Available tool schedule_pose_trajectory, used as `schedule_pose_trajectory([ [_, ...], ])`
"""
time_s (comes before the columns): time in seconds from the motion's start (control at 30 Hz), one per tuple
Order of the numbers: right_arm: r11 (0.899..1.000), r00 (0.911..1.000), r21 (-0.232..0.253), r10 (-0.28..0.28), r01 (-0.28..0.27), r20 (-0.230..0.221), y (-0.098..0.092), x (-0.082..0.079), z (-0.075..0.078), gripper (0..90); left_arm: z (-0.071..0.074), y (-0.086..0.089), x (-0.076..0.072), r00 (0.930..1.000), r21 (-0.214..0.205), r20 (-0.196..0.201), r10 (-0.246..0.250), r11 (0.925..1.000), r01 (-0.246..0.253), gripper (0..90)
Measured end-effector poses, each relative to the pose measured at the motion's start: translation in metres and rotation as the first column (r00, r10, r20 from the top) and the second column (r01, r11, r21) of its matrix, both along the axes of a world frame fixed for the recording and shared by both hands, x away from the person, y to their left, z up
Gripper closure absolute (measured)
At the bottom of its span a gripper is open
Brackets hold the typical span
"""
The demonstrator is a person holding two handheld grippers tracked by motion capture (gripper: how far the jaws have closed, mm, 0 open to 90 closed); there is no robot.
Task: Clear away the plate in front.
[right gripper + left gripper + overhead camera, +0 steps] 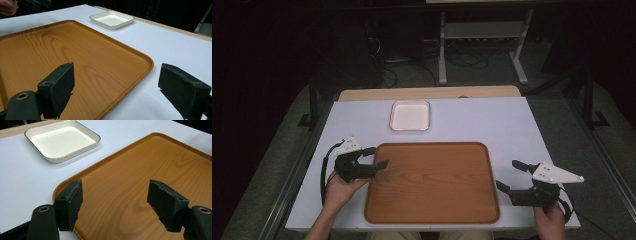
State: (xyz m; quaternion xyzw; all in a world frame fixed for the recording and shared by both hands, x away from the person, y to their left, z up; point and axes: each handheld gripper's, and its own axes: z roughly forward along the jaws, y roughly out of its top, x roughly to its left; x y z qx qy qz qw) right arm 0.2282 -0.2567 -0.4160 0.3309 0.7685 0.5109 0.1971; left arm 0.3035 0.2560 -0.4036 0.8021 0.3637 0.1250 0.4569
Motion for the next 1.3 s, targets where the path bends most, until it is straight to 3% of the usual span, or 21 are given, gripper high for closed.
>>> schedule_pose_trajectory([
  [0.33, 1.0, 1.0, -0.002, 0.005, -0.005, -0.002, 0.0, 0.0, 0.0, 12.5, 0.007, -0.006, 0.028, 0.9991, 0.027, -0.032, 0.026, 0.9993, -0.025, 27.6],
  [0.63, 1.0, 1.0, -0.006, 0.002, -0.002, -0.006, 0.0, 0.001, -0.001, 12.6, 0.005, -0.012, 0.052, 0.9984, 0.033, -0.05, 0.027, 0.9991, -0.026, 27.9],
  [0.8, 1.0, 1.0, 0.001, 0.005, -0.005, -0.008, 0.0, 0.001, -0.001, 12.5, 0.0, -0.013, 0.067, 0.9951, 0.036, -0.094, 0.031, 0.999, -0.028, 29.0],
  [1.3, 1.0, 0.9999, -0.003, 0.016, -0.016, -0.004, 0.0, 0.001, -0.001, 12.5, 0.002, -0.022, 0.103, 0.9854, 0.066, -0.151, 0.08, 0.9953, -0.07, 30.0],
])
